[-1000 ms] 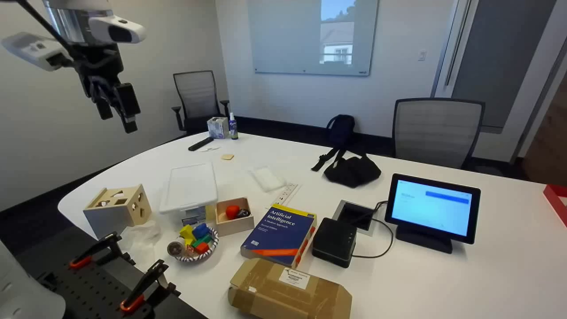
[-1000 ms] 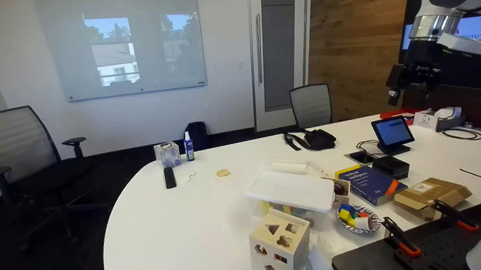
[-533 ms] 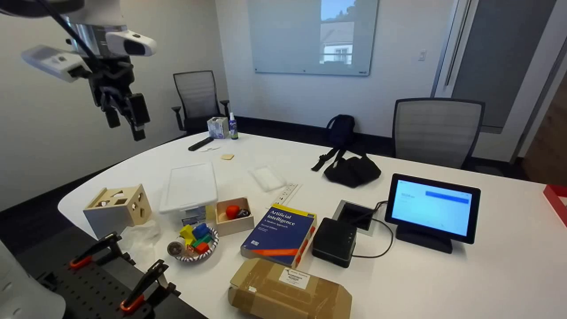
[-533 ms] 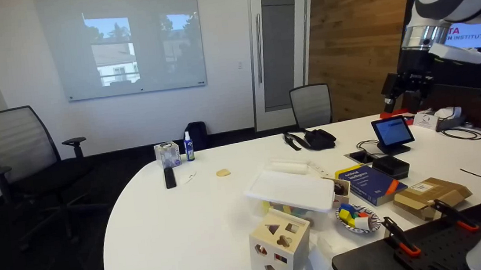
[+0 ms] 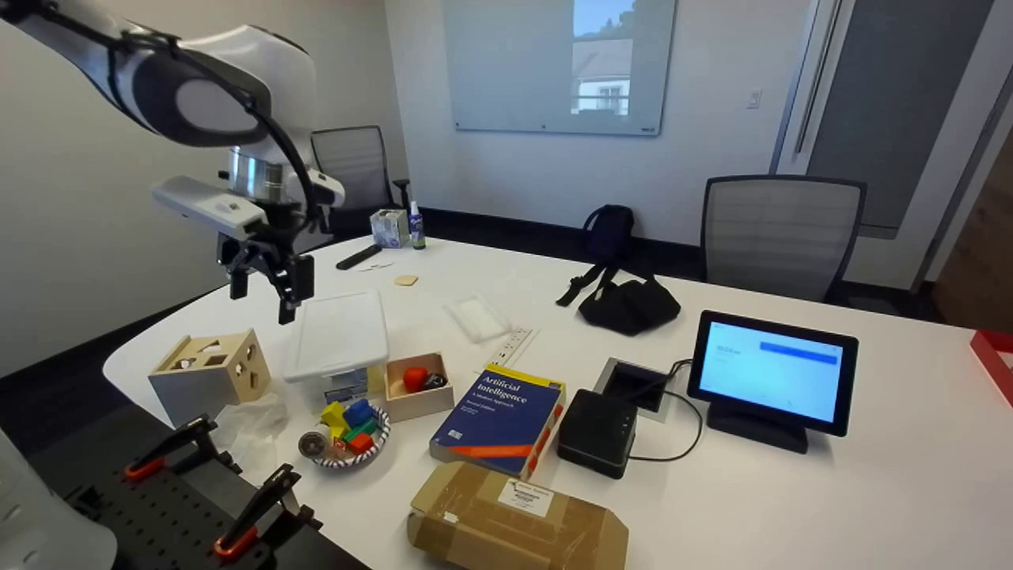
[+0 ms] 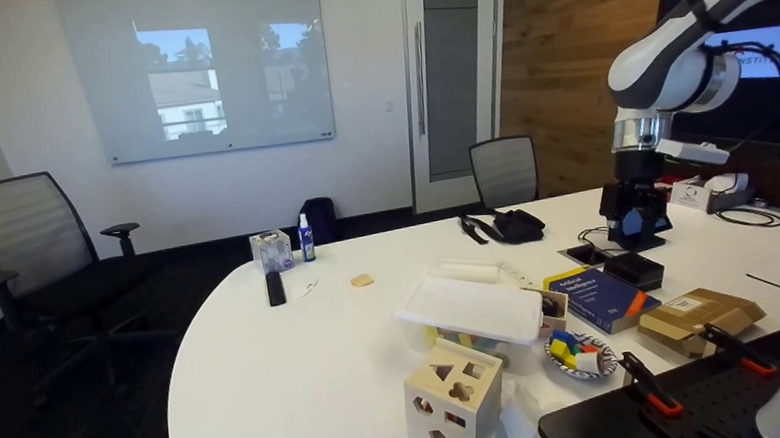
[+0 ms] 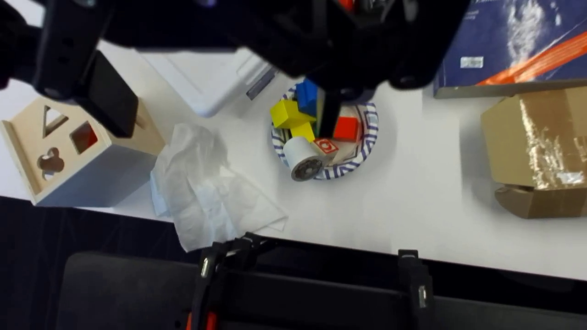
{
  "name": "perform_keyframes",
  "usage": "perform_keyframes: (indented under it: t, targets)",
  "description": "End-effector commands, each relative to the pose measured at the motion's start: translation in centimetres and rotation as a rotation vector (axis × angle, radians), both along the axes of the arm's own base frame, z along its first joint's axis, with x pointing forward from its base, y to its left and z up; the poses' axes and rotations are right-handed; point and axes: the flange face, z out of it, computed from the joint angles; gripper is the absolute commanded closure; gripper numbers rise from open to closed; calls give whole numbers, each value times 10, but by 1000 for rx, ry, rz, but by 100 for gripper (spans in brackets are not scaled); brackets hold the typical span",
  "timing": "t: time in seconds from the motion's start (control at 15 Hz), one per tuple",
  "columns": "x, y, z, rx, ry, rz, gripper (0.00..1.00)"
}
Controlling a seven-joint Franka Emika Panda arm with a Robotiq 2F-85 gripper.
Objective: Remove the white container from the white plate and put it in the wooden box
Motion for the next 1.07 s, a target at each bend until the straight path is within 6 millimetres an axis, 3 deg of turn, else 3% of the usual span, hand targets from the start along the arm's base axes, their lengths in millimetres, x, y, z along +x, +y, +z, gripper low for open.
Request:
perform_keyframes:
  t: [0.0,0.53,1.0]
  targets:
    - [17,1,-48,27,92,19,0]
    - [24,-7,-140,16,161,-12,0]
    - [46,-3,-194,20,229,20,0]
